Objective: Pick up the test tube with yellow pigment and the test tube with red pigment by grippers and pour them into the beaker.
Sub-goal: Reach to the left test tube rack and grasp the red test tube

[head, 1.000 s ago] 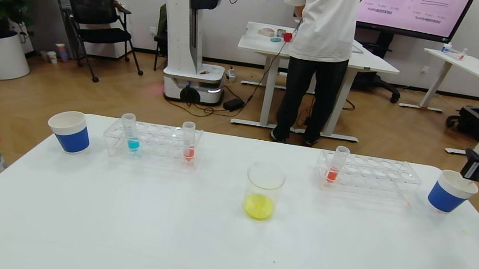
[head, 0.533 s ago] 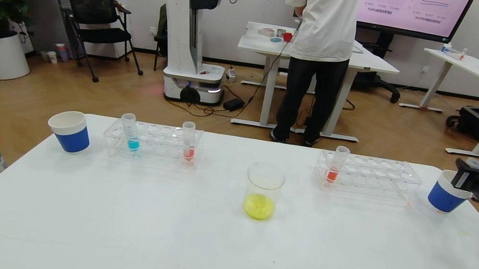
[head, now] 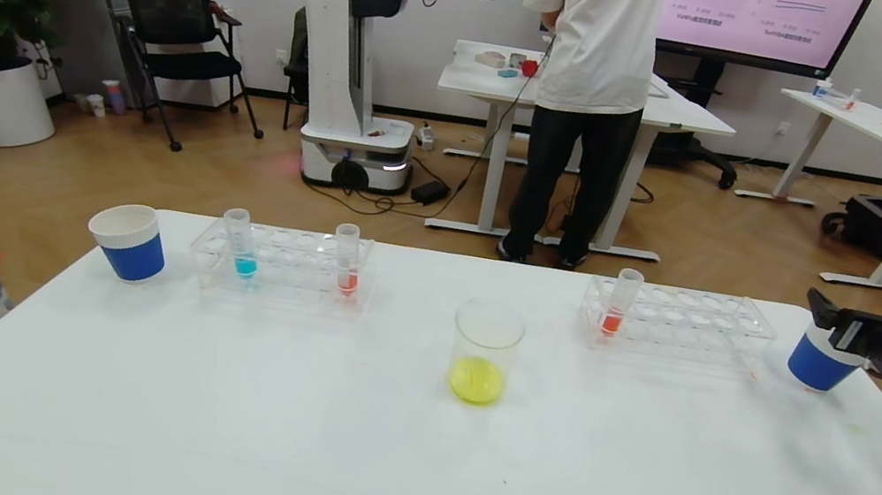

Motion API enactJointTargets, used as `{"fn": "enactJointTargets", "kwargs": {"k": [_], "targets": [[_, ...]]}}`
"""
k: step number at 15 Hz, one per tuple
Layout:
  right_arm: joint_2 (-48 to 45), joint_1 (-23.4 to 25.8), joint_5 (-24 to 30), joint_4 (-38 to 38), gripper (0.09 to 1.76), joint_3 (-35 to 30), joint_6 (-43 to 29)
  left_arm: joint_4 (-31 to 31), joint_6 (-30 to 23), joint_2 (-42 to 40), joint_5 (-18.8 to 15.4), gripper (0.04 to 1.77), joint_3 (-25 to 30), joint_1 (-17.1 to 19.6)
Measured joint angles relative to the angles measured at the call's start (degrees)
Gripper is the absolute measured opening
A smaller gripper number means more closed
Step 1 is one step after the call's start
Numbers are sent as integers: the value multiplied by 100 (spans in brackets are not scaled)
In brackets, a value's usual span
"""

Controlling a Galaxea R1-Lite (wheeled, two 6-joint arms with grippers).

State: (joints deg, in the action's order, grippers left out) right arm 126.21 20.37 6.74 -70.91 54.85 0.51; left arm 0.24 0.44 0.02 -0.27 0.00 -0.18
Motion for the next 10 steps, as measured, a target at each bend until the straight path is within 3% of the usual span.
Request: {"fn": "enactJointTargets", "kwargs": {"k": [5,10], "targets": [[-124,-191,-7,-119,174,20,-7,0,-2,0,0,174,0,0],[-827,-1140,-84,689,174,48,-10,2,0,0,0,174,0,0]]}}
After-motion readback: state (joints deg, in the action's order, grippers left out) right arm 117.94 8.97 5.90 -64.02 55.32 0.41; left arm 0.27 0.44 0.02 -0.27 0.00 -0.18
